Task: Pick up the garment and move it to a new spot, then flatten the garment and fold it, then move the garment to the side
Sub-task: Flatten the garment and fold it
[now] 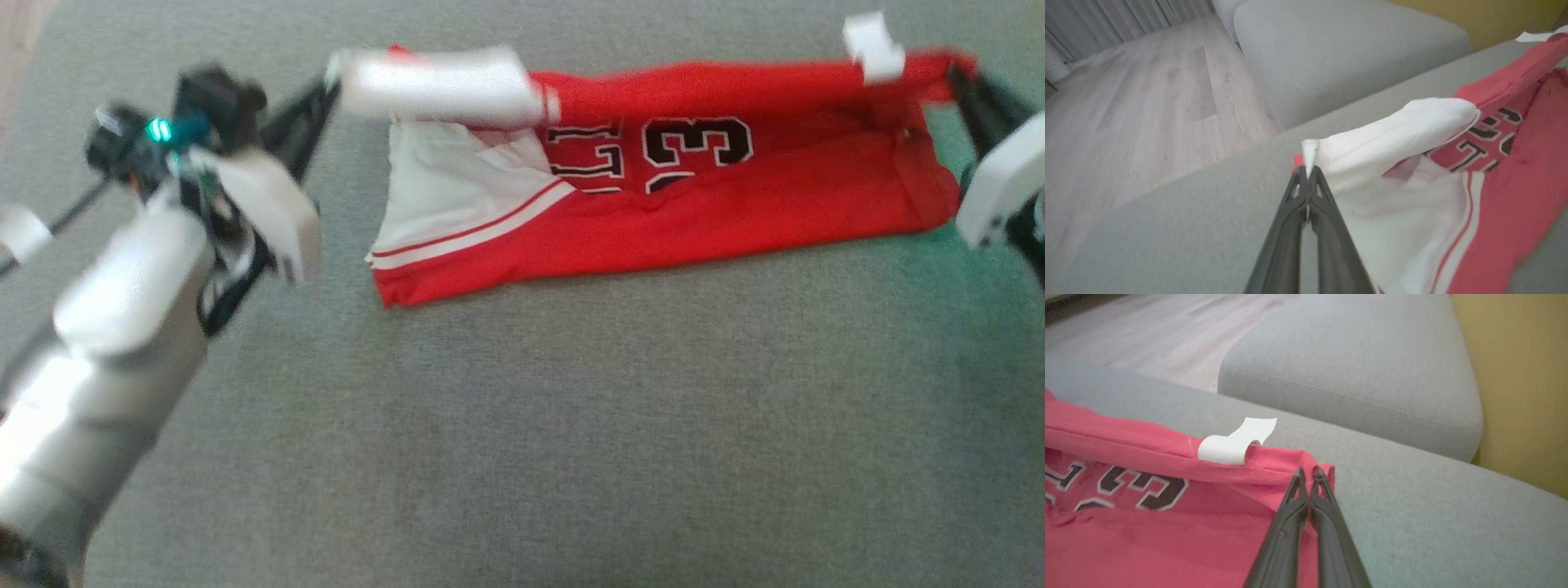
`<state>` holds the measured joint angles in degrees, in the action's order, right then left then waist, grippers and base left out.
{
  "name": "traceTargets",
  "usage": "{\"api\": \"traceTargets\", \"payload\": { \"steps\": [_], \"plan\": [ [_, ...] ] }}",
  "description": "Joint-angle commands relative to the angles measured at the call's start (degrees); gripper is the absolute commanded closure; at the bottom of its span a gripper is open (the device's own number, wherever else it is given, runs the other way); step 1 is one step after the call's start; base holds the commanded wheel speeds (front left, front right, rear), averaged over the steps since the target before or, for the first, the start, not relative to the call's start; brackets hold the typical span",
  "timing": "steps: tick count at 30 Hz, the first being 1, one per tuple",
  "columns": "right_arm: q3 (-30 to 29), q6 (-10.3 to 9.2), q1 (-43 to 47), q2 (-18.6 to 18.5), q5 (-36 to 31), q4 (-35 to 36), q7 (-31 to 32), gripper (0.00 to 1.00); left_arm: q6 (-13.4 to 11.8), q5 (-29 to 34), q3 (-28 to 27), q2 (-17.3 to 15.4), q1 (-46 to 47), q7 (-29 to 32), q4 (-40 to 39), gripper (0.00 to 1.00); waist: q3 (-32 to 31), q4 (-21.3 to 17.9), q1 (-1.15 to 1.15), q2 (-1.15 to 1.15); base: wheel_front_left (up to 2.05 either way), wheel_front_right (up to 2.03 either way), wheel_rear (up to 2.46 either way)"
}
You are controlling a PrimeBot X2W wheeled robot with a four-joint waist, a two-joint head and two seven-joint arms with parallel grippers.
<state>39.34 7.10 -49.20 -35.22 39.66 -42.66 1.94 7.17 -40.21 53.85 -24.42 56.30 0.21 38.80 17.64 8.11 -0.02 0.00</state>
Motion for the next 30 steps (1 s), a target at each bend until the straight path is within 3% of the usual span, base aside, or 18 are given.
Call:
{"api": "traceTargets", "payload": {
  "steps": [1, 10, 18, 26, 27, 28, 29, 30],
  "plan": [
    [1.45, 0.39, 1.83, -2.61, 1.18, 1.70, 0.71, 1.00, 0.25, -0.96, -1.28, -3.42, 0.14, 1.78, -2.86, 1.00, -0.97, 0.92, 0.02, 0.00, 0.00, 0.00, 0.00],
    [9.49, 0.39, 4.25, -9.68, 4.98, 3.13, 8.98, 1.00, -0.48, -3.96, 2.95, -8.20, -7.19, 13.51, -14.93, 1.00, -2.23, 2.09, 0.02, 0.00, 0.00, 0.00, 0.00],
    [14.54, 0.39, 3.03, -13.17, 7.41, 5.65, 13.90, 1.00, -2.71, -4.16, 3.74, -9.51, -8.80, 16.05, -19.93, 1.00, -1.79, 1.31, 0.02, 0.00, 0.00, 0.00, 0.00],
    [15.80, 0.39, 1.55, -13.20, 9.46, 5.41, 14.14, 1.00, -3.49, -3.58, 4.82, -9.79, -9.11, 17.47, -20.68, 1.00, -0.66, 0.45, 0.02, 0.00, 0.00, 0.00, 0.00],
    [15.64, 0.39, 1.52, -12.89, 10.22, 5.04, 14.45, 0.54, -3.63, -3.53, 4.92, -9.73, -9.20, 17.50, -20.59, 1.00, -0.62, 0.34, 0.02, 0.00, 0.00, 0.00, 0.00],
    [15.47, 0.39, 1.52, -12.57, 11.02, 4.69, 14.90, 0.00, -3.81, -3.48, 5.00, -9.64, -9.31, 17.46, -20.47, 0.72, -0.64, 0.21, 0.02, 0.00, 0.00, 0.00, 0.00],
    [15.38, 0.39, 1.46, -12.30, 11.60, 4.61, 15.01, 0.00, -4.15, -3.30, 5.00, -9.53, -9.38, 17.18, -20.37, 0.41, -0.72, 0.08, 0.02, 0.00, 0.00, 0.00, 0.00],
    [15.18, 0.39, 1.40, -12.09, 12.16, 4.57, 14.89, 0.00, -4.57, -3.14, 4.93, -9.39, -9.48, 16.77, -20.22, 0.00, -0.88, -0.04, 0.02, 0.00, 0.00, 0.00, 0.00]
  ]
}}
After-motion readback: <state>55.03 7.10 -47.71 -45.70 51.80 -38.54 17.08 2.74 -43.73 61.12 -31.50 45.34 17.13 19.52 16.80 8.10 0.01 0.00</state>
